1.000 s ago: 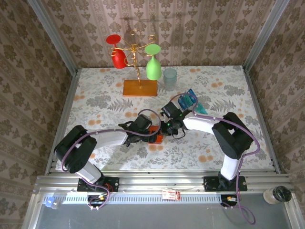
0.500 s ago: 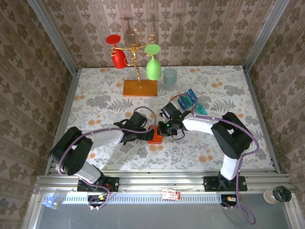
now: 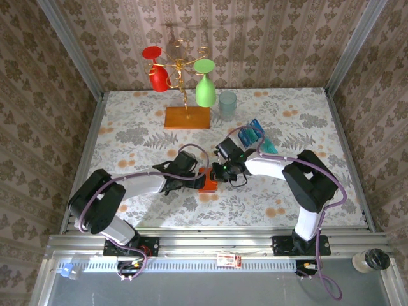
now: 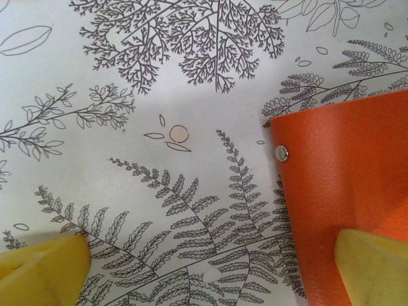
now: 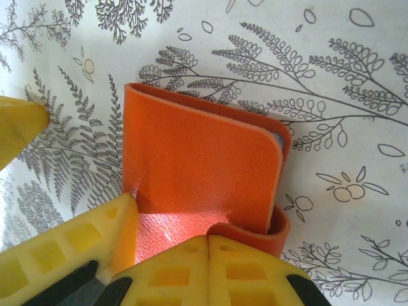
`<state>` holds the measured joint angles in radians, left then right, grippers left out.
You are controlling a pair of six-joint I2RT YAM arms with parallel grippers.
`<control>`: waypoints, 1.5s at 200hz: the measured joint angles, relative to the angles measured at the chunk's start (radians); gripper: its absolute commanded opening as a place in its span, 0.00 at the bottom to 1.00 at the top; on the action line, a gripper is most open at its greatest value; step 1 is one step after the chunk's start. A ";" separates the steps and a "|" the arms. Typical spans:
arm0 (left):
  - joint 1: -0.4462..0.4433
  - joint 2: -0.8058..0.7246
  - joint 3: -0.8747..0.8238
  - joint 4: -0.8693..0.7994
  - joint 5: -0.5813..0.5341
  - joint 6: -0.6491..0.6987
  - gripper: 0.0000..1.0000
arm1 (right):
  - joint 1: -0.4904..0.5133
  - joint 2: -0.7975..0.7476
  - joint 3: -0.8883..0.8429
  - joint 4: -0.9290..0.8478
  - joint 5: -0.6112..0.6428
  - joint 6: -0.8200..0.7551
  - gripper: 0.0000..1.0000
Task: Put the credit cards into the card holder
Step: Close the button on the card holder.
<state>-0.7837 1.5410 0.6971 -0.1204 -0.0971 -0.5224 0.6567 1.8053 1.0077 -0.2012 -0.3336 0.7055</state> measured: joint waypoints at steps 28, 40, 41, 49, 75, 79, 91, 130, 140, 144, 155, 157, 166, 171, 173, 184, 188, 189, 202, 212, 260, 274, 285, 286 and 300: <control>-0.008 0.009 0.006 -0.003 -0.014 0.000 1.00 | -0.040 -0.005 -0.059 0.092 -0.082 0.046 0.00; -0.010 0.009 0.006 -0.003 -0.016 0.000 1.00 | -0.058 -0.005 -0.086 0.136 -0.123 0.065 0.00; -0.010 0.009 0.006 -0.003 -0.016 0.000 1.00 | -0.059 -0.005 -0.088 0.138 -0.125 0.067 0.00; -0.012 0.010 0.006 -0.003 -0.018 0.000 1.00 | -0.068 -0.005 -0.104 0.167 -0.147 0.081 0.00; -0.014 0.011 0.008 -0.003 -0.024 -0.001 1.00 | -0.078 -0.007 -0.127 0.211 -0.176 0.093 0.00; -0.015 0.011 0.008 -0.003 -0.024 -0.001 1.00 | -0.078 -0.007 -0.127 0.212 -0.176 0.095 0.00; -0.015 0.011 0.008 -0.003 -0.024 -0.001 1.00 | -0.077 -0.010 -0.126 0.210 -0.175 0.095 0.03; -0.015 0.010 0.024 -0.027 -0.023 0.000 1.00 | -0.067 -0.013 -0.063 0.112 -0.145 0.083 0.33; -0.013 0.010 0.031 -0.039 -0.019 0.000 1.00 | -0.064 -0.013 -0.031 0.074 -0.135 0.071 0.44; -0.011 0.010 0.034 -0.043 -0.017 0.000 1.00 | -0.064 -0.013 -0.018 0.058 -0.127 0.076 0.49; 0.000 0.010 0.044 -0.061 -0.007 0.003 1.00 | -0.065 -0.015 0.028 0.011 -0.110 0.060 0.60; 0.002 0.009 0.047 -0.065 -0.005 0.003 1.00 | -0.066 -0.018 0.037 0.002 -0.106 0.063 0.62; 0.014 0.003 0.058 -0.087 0.002 0.010 1.00 | -0.070 -0.030 0.073 -0.030 -0.092 0.045 0.74; 0.023 -0.005 0.066 -0.100 0.006 0.016 1.00 | -0.072 -0.042 0.093 -0.047 -0.087 0.048 0.80; 0.025 -0.007 0.068 -0.104 0.007 0.016 1.00 | -0.072 -0.046 0.099 -0.052 -0.085 0.042 0.84; 0.050 -0.035 0.091 -0.132 0.011 0.028 1.00 | -0.079 -0.086 0.139 -0.080 -0.077 0.042 0.98; 0.061 -0.050 0.100 -0.142 0.013 0.032 1.00 | -0.081 -0.099 0.150 -0.087 -0.077 0.030 1.00; 0.063 -0.053 0.102 -0.142 0.013 0.033 1.00 | -0.082 -0.106 0.154 -0.089 -0.076 0.035 1.00; 0.097 -0.108 0.137 -0.167 0.014 0.049 1.00 | -0.093 -0.166 0.183 -0.108 -0.066 0.023 1.00; 0.121 -0.155 0.170 -0.185 0.014 0.061 1.00 | -0.106 -0.222 0.195 -0.123 -0.058 0.014 1.00; 0.186 -0.369 0.215 -0.232 -0.037 0.112 1.00 | -0.199 -0.500 0.138 -0.184 0.017 -0.046 1.00; 0.211 -0.424 0.211 -0.253 -0.063 0.121 1.00 | -0.242 -0.578 0.103 -0.211 0.049 -0.067 1.00; 0.237 -0.467 0.200 -0.258 -0.084 0.128 1.00 | -0.280 -0.627 0.082 -0.237 0.077 -0.083 1.00; 0.238 -0.469 0.200 -0.258 -0.085 0.129 1.00 | -0.285 -0.632 0.080 -0.238 0.081 -0.085 1.00; 0.266 -0.526 0.173 -0.254 -0.117 0.142 1.00 | -0.330 -0.677 0.048 -0.253 0.120 -0.105 1.00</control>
<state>-0.5182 1.0145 0.8700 -0.3748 -0.2138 -0.3801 0.3271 1.1282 1.0557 -0.4538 -0.2134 0.6006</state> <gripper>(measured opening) 0.999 0.999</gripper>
